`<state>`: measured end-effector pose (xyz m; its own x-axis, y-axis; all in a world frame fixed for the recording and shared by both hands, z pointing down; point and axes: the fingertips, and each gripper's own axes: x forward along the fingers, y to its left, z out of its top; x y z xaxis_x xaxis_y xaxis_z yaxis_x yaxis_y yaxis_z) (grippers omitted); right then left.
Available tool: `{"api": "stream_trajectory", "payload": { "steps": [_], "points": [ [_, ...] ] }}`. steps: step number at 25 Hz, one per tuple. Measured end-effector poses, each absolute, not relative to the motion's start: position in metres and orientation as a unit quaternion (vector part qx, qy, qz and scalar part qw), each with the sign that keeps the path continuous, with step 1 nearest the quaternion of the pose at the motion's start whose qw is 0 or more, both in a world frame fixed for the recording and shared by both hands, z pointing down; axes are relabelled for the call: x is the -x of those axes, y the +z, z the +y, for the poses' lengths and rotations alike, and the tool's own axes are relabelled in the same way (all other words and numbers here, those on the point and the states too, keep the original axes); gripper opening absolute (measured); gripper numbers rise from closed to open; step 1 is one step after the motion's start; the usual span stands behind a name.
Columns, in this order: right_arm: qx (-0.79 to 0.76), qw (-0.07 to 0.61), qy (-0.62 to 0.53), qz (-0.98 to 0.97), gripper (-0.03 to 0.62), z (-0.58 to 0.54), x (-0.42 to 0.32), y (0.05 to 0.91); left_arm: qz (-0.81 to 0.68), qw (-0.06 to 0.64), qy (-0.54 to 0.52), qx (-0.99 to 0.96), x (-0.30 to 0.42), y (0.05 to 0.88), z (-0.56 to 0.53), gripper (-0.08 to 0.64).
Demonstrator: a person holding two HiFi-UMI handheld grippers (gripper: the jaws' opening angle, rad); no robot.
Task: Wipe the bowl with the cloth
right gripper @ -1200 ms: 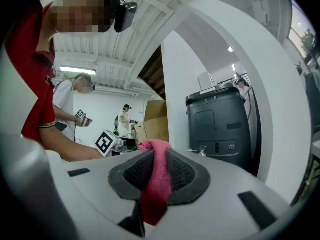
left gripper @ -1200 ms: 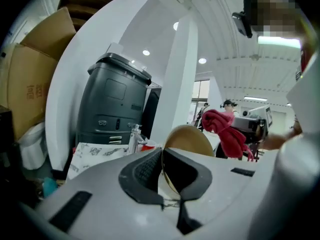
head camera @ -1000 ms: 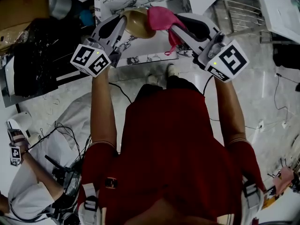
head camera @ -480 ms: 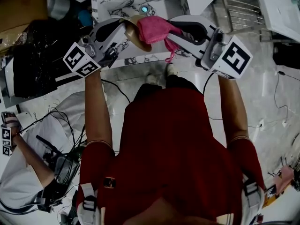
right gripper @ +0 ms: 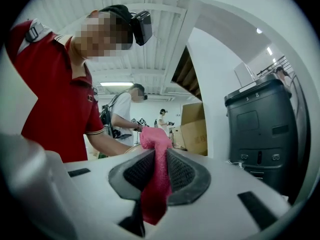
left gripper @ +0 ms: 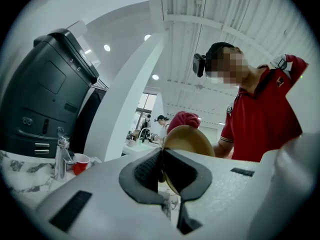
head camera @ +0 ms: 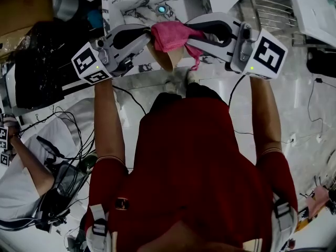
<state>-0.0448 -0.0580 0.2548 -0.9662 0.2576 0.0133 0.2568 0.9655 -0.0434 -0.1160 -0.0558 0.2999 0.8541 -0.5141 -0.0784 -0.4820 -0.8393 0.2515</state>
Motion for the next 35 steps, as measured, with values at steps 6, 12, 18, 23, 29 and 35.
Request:
{"api": "stream_trajectory", "payload": {
  "steps": [6,12,18,23,29,35],
  "points": [
    [0.213,0.041,0.016,-0.976,0.066,-0.053,0.045,0.253,-0.187,0.137,-0.081,-0.969,0.1,0.296,-0.045,0.02],
    [0.241,0.029,0.023,-0.97,0.066,-0.056,0.053,0.25,-0.144,0.142,-0.109,-0.973,0.088,0.282,-0.039,0.02],
    [0.254,0.001,0.068,-0.965,0.066,-0.062,0.049,0.256,-0.121,0.138,-0.147,-0.972,0.08,0.266,-0.041,0.02],
    [0.257,-0.066,0.128,-0.956,0.066,-0.072,0.045,0.252,-0.112,0.143,-0.217,-0.959,0.083,0.253,-0.051,0.02],
    [0.243,-0.133,0.185,-0.943,0.067,-0.085,0.036,0.249,-0.111,0.148,-0.289,-0.939,0.081,0.242,-0.065,0.02],
    [0.217,-0.163,0.218,-0.937,0.066,-0.093,0.031,0.255,-0.126,0.152,-0.324,-0.925,0.08,0.241,-0.076,0.02]
  ]
}}
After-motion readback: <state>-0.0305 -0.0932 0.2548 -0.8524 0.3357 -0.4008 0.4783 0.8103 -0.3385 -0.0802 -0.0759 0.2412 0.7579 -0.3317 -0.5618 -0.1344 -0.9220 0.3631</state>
